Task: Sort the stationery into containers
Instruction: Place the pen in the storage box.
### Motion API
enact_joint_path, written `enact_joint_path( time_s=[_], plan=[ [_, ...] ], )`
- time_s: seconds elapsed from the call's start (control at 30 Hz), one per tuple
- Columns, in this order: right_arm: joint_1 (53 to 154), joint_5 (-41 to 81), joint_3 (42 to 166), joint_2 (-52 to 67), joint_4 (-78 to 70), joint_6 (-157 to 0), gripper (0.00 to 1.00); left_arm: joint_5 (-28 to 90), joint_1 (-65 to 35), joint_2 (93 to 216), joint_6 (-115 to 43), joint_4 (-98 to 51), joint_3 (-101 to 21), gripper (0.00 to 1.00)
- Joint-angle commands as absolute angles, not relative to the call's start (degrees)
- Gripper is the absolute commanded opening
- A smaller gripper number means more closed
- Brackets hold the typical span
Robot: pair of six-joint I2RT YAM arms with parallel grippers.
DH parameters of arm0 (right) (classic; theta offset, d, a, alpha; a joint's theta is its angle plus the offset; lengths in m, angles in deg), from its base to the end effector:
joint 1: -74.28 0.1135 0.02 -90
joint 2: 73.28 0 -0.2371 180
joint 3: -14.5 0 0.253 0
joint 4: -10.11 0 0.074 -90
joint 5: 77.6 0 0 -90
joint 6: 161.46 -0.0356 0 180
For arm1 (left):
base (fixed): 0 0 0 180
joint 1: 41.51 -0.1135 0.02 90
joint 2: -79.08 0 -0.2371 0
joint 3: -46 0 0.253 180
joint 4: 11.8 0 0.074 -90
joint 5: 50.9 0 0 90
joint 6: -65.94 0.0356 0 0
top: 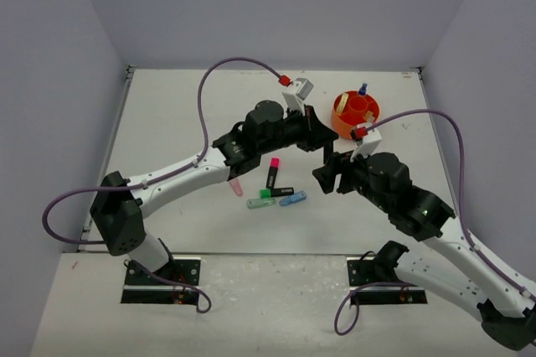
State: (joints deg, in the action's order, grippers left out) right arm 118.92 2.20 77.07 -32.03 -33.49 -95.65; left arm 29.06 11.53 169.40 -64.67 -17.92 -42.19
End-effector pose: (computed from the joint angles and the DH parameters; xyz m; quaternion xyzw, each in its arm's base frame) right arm 0.1313 0.1208 0.3205 -0.0981 0.8228 0.2528 0.4995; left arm 0.2248 -0.3090 0.3255 0.1385 0.7426 -0.5207 0.3978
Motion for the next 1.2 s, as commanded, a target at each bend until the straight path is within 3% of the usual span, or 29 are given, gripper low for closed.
enact_joint_path(
  time_s=[0.0,0.2,0.37,0.53,1.17],
  plan=[
    [119.3,-8.1,78.0,-36.6,-38.1,-101.0,0.99,31.1,12.1,174.9,-55.3,-18.5,-52.2,0.00],
    [119.3,-18.5,83.1,-42.6,-51.0,-107.0,0.99,29.9,11.8,188.3,-37.2,-13.8,-67.3,0.00],
    [119.3,-21.2,83.7,-51.5,-53.1,-108.9,0.99,22.3,7.5,201.6,-36.4,-0.1,-78.3,0.00],
    [119.3,-18.2,85.3,-56.3,-53.7,-106.9,0.99,22.6,6.2,214.2,-35.3,2.7,-93.8,0.00],
    [119.3,-9.5,87.9,-56.8,-58.7,-106.3,0.99,31.8,4.7,231.1,-32.1,16.6,-102.5,0.00]
  ],
)
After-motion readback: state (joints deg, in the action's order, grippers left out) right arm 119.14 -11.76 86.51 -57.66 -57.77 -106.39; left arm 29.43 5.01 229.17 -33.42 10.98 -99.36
